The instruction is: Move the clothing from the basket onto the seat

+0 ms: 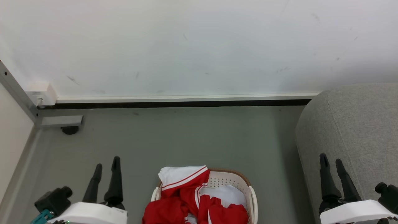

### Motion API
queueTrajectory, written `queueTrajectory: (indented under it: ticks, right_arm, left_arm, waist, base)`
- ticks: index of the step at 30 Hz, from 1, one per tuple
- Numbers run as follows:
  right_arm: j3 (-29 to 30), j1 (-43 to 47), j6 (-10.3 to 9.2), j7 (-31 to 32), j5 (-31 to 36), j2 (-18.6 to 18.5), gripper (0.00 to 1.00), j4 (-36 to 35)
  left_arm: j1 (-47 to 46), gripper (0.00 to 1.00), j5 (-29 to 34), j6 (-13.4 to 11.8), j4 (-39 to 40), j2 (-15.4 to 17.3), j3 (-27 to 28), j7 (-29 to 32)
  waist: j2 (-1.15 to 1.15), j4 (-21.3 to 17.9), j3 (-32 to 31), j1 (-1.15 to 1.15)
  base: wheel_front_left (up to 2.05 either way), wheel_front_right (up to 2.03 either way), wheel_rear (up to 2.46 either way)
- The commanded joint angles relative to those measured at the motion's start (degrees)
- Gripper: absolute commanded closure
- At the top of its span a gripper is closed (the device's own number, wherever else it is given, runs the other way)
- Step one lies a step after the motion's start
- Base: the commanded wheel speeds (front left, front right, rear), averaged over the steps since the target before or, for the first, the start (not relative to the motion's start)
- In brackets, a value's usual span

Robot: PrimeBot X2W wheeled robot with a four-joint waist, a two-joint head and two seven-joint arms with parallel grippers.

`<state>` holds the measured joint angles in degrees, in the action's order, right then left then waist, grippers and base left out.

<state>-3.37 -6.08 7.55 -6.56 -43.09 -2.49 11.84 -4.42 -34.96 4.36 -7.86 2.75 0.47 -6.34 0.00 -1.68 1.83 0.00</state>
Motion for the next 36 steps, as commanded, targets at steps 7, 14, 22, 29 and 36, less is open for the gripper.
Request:
queueTrajectory:
  ticks: [7, 14, 22, 29, 36]
  right_arm:
    - [0.24, -1.58, -0.06, -1.51, 6.03, -0.45, 0.00, 0.60]
    - [-0.32, -1.80, -0.07, -2.59, 10.41, -0.41, 0.00, 1.27]
    - [-1.18, -2.27, -0.08, -3.76, 13.69, -0.45, 0.00, 1.46]
    - [-2.05, -2.39, -0.08, -4.67, 16.62, -0.48, 0.00, 1.76]
    - [-2.62, -2.47, -0.09, -5.31, 19.01, -0.51, 0.00, 1.93]
  left_arm:
    - [-0.28, 0.00, 5.78, -1.63, 0.63, 1.27, -1.07, -1.75]
    - [-0.32, 0.00, 9.65, -2.30, 0.72, 1.65, -1.82, -2.83]
    - [-0.32, 0.00, 13.33, -2.29, 0.63, 1.69, -2.22, -4.01]
    - [-0.19, 0.00, 16.60, -1.78, 0.61, 1.30, -1.97, -4.84]
    - [-0.13, 0.00, 19.45, -1.54, 0.70, 1.00, -1.74, -5.57]
  waist:
    - [0.00, -0.13, -0.02, 0.00]
    - [0.00, -0.25, 0.10, 0.00]
    - [0.00, -0.43, 0.33, 0.00]
    - [0.00, -0.61, 0.31, 0.00]
    - [0.00, -0.77, 0.29, 0.00]
  base:
    - [0.00, 0.00, 0.00]
    - [0.00, 0.00, 0.00]
    - [0.00, 0.00, 0.00]
    - [0.00, 0.00, 0.00]
    - [0.00, 0.00, 0.00]
